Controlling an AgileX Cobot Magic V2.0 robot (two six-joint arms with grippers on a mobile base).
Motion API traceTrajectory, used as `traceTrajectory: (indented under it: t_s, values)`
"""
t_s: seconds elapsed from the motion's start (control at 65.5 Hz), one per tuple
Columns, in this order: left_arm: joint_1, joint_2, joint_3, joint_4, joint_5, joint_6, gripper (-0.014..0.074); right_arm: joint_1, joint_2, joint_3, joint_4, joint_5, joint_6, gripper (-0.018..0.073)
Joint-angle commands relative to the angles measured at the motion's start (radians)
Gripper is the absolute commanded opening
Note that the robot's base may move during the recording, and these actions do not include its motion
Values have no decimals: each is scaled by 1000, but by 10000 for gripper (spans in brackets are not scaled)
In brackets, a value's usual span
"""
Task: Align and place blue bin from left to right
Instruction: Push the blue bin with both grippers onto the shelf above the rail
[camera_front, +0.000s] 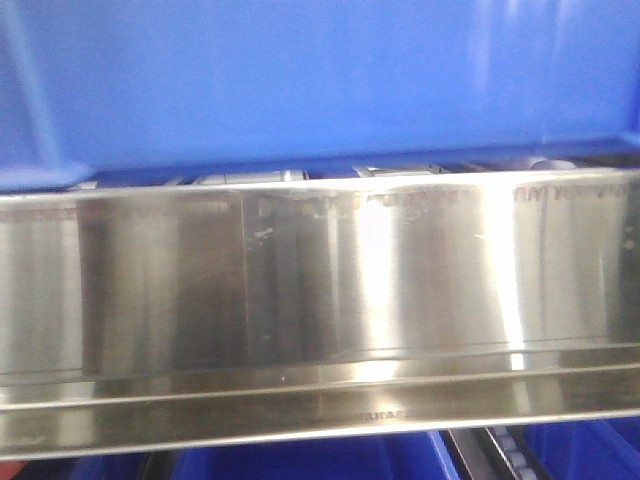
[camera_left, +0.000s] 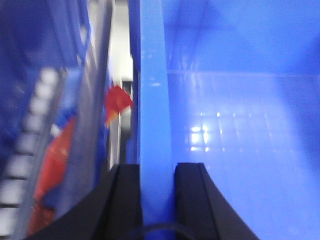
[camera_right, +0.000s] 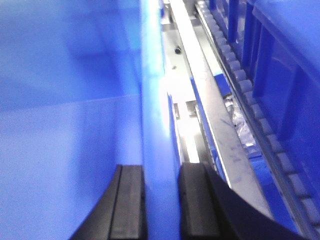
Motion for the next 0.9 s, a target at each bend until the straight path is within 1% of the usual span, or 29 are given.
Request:
traceTrajectory:
  t_s: [0.0,0.137,0.198,0.504,0.671,0.885]
  values:
    - [10,21,-17,-67,-101,10,-111,-20,28,-16,28,-159,-5,-79]
    - [45,44,-17,-98,-116,10,-111,-26,73,-18,33,-176,-5,-79]
    - [52,48,-17,-99,-116,10,-111,-26,87,-22,33,-184,-5,-79]
    - [52,54,-17,-99,-180,10,-111,-27,119,-144,27,-174,-13,-79]
    - [52,65,-17,-121,-180,10,-111,-27,126,-151,27,-128,-13,-79]
    - [52,70,-17,-121,-182,10,-111,-27,147,-151,27,-102,-13,-79]
